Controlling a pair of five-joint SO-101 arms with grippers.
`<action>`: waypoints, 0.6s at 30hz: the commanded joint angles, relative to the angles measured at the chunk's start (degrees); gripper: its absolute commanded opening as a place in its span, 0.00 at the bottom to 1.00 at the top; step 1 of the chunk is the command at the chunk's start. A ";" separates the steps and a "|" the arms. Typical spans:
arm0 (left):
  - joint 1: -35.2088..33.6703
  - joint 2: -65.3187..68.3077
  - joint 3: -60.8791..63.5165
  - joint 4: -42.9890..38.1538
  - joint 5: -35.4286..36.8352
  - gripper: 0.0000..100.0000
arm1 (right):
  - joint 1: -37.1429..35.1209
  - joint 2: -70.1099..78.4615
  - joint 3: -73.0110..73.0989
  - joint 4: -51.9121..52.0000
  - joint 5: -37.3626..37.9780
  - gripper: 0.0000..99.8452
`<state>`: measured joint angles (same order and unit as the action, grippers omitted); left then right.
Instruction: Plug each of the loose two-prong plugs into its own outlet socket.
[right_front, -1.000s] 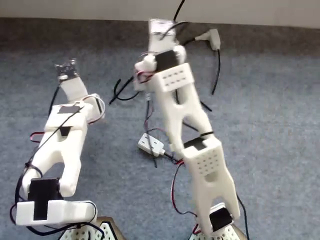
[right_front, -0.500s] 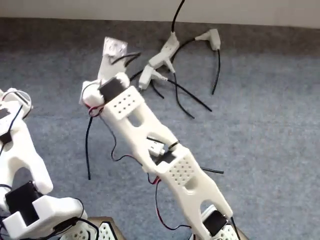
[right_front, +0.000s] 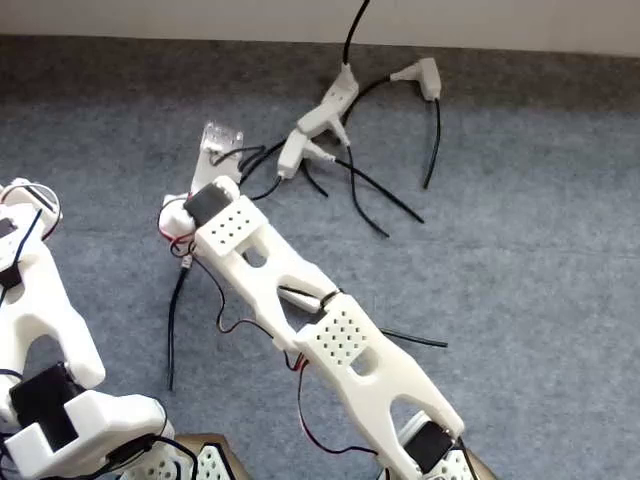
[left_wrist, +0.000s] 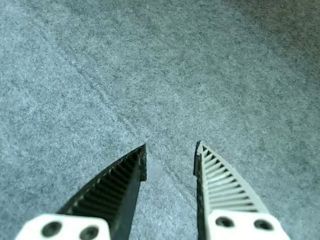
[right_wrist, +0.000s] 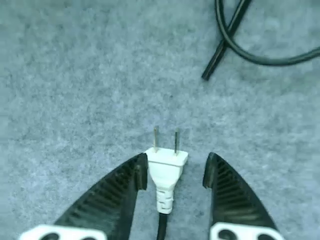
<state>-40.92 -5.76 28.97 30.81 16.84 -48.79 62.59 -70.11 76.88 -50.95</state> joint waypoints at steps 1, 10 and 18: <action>4.35 -2.42 -5.05 7.12 0.00 0.17 | 2.86 -8.75 -13.67 5.76 12.04 0.18; 19.65 -1.80 -23.87 33.93 -10.90 0.18 | 13.67 -10.86 -31.52 19.91 45.36 0.18; 33.19 0.04 -21.41 37.71 -17.93 0.18 | 32.92 -10.59 -31.34 24.22 56.88 0.18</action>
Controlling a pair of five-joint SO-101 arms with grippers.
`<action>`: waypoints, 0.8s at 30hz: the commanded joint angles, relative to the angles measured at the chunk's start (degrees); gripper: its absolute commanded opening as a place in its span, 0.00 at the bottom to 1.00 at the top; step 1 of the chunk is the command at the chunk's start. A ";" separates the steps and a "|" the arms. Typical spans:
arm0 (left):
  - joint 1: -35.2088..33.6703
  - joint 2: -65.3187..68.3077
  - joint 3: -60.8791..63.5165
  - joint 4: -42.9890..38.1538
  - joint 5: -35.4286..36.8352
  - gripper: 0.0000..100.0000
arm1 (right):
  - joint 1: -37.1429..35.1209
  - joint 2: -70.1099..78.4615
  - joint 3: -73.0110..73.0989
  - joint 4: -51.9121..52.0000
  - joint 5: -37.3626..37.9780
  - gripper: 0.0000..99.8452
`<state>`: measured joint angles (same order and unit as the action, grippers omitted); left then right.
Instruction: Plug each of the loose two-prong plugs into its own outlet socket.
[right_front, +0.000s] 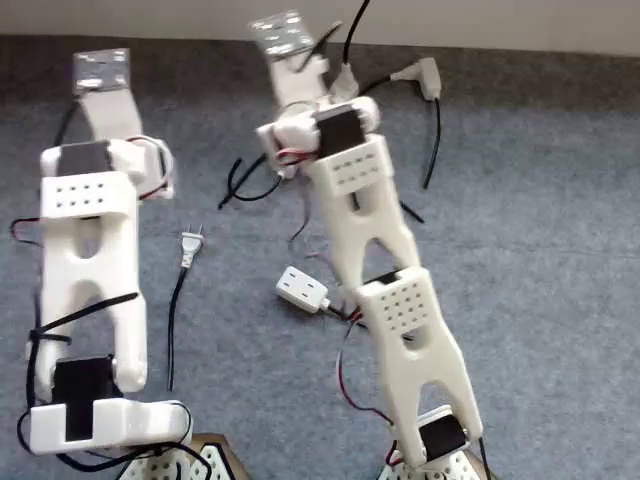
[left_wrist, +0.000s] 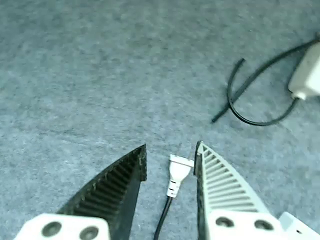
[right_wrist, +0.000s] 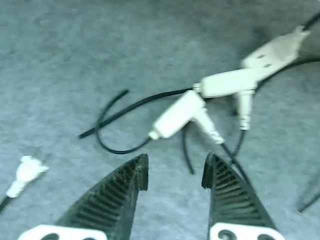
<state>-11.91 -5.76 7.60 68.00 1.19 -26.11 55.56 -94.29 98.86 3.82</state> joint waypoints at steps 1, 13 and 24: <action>5.32 1.10 0.13 0.62 -3.34 0.18 | 12.53 -3.65 -7.16 2.24 2.11 0.18; 6.64 7.52 -0.22 8.79 -1.14 0.17 | 28.18 -3.82 13.41 2.33 -3.69 0.18; 6.20 8.13 2.07 8.70 0.00 0.17 | 32.92 -2.86 30.02 -1.89 -7.82 0.18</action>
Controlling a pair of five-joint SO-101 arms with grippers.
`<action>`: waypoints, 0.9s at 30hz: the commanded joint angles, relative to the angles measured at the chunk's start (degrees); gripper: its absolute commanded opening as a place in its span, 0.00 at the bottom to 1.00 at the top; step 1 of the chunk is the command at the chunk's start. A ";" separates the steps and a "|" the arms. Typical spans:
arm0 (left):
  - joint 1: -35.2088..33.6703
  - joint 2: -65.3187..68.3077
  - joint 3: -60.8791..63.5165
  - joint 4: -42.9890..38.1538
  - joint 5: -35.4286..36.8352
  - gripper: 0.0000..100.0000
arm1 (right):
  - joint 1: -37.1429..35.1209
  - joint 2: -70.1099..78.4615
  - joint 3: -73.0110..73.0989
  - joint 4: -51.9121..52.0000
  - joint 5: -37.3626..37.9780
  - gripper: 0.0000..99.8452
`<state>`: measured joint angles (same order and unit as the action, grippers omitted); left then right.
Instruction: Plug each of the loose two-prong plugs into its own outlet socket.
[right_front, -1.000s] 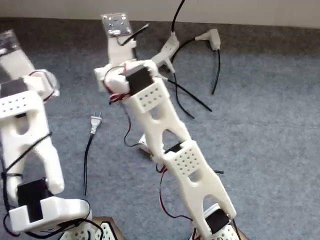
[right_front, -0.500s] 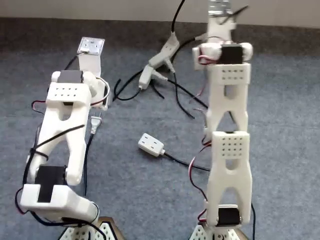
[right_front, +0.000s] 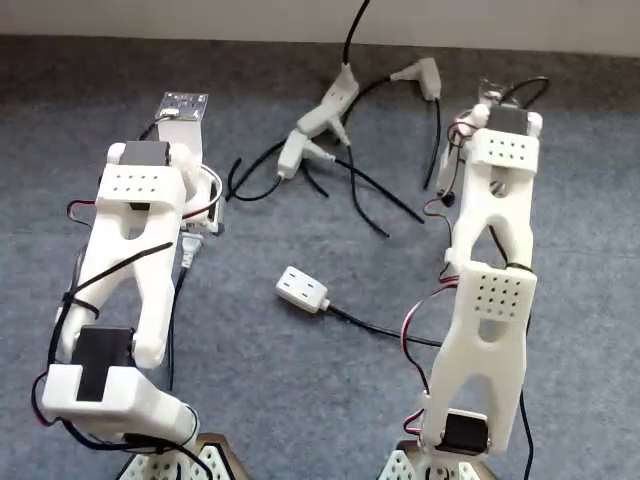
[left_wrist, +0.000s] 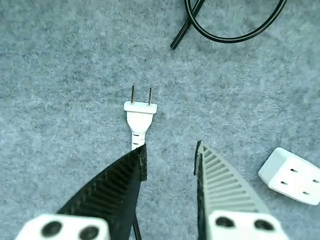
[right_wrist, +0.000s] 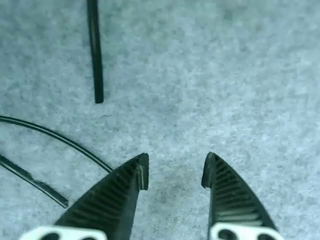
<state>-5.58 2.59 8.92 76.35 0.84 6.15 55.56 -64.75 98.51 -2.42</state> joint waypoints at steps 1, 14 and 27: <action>-0.13 -0.13 1.45 -0.18 0.35 0.17 | 0.66 -2.07 1.19 -2.59 -3.08 0.18; -3.03 -0.13 12.35 -19.08 0.35 0.17 | 0.57 13.85 -7.78 -8.57 -8.44 0.18; -1.54 4.53 16.31 -26.29 2.90 0.17 | 0.40 18.51 -14.73 -7.34 -8.53 0.18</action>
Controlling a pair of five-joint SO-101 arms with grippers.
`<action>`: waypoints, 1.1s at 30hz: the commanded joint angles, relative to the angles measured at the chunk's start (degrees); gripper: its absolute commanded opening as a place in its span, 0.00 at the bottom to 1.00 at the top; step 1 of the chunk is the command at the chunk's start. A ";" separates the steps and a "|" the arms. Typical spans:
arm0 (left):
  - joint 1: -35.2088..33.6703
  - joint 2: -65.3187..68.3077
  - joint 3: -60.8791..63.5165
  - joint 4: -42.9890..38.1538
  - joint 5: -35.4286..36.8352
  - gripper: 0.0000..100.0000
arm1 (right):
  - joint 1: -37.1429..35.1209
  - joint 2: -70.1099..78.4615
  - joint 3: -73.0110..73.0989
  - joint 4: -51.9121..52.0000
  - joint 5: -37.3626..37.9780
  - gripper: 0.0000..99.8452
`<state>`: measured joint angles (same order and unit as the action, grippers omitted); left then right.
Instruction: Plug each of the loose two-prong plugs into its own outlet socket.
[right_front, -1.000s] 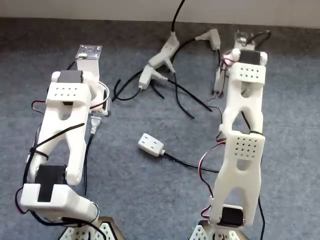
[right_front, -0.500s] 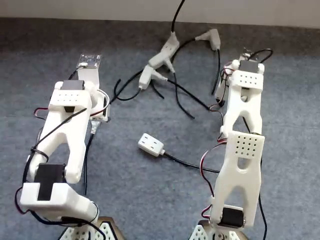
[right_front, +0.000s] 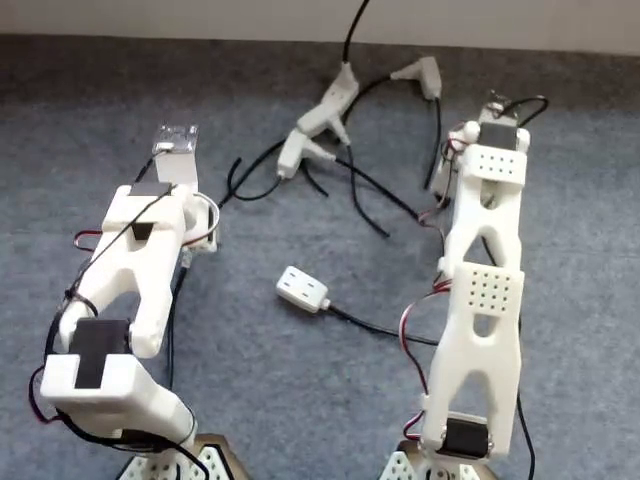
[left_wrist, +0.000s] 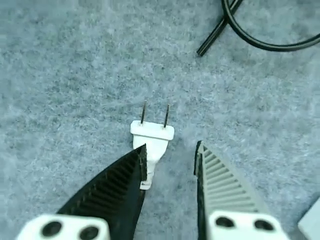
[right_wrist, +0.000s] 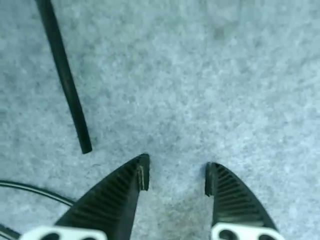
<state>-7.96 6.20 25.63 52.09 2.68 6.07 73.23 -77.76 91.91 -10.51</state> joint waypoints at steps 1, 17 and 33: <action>0.84 1.71 -1.27 -1.93 1.05 0.17 | 0.48 0.84 -1.71 -0.75 -0.44 0.18; -1.80 4.97 -6.55 3.08 0.97 0.17 | 0.48 1.01 -1.71 -1.01 -0.44 0.18; -4.97 5.05 -6.90 5.19 -2.29 0.17 | 0.57 1.10 -1.71 -1.27 -0.44 0.18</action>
<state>-11.56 11.38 20.00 56.40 0.75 6.15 73.76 -78.11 91.91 -10.51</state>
